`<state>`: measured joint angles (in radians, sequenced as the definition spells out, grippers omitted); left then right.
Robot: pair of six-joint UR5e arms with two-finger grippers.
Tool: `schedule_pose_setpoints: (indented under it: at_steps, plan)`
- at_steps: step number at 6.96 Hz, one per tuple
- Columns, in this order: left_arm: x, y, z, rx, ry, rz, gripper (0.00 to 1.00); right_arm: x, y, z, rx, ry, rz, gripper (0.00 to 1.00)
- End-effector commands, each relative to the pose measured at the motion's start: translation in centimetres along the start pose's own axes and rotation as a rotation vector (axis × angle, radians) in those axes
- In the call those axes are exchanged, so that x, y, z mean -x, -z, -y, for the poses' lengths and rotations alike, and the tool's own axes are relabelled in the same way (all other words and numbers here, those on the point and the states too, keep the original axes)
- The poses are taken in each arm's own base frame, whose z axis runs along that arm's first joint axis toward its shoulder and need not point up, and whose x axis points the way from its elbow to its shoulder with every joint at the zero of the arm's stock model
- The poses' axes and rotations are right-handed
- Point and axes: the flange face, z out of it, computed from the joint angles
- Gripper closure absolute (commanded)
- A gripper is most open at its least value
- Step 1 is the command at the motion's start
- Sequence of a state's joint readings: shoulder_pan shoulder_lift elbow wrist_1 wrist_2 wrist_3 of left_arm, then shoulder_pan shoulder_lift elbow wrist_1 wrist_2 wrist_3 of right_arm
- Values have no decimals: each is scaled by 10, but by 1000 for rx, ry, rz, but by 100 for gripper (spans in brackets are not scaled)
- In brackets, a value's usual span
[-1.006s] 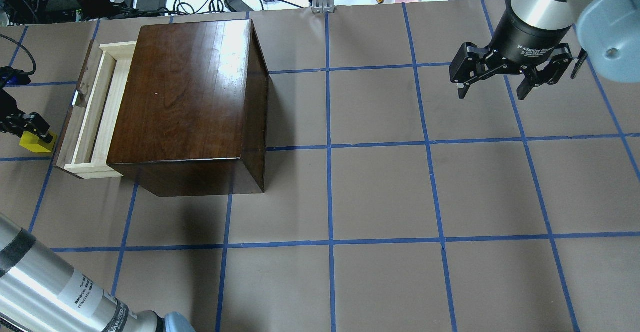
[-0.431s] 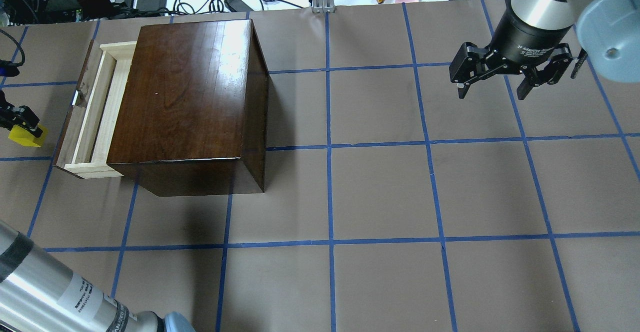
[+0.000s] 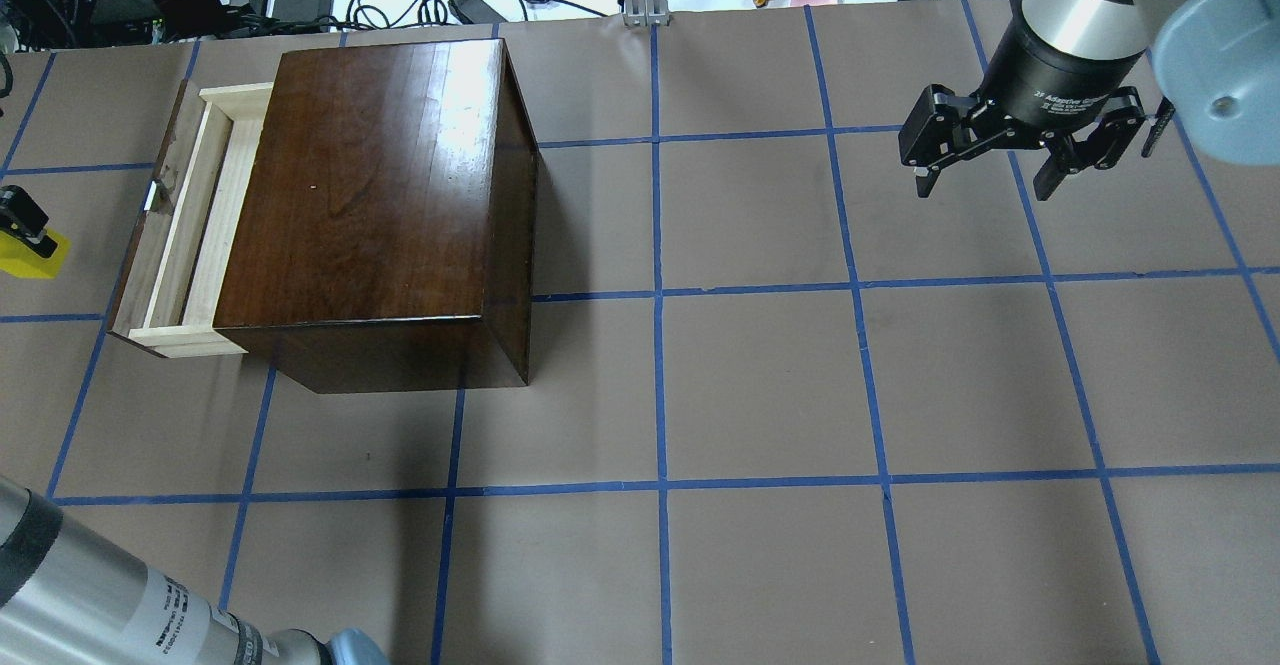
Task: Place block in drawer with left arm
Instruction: 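Lift the yellow cube and carry it over the open drawer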
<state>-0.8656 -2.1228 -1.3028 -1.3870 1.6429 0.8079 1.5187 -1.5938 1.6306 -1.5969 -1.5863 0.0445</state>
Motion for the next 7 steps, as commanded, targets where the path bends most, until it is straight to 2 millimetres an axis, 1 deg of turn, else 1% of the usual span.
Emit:
schedule_pose_setpoints:
  at_steps: [1,4,5,6,7]
  plan:
    - [-43,46,-2,-7,17,3,72,0,0,0,0,0,0,0]
    - [-123,92,2,-1,101,-24,72,0,0,0,0,0,0,0]
    - [-142,105,-1,-22,151,-62,72,0,0,0,0,0,0,0]
    - [-163,113,1,-20,163,-60,72,0,0,0,0,0,0,0]
    - [-192,112,9,-11,187,-59,72,0,0,0,0,0,0,0]
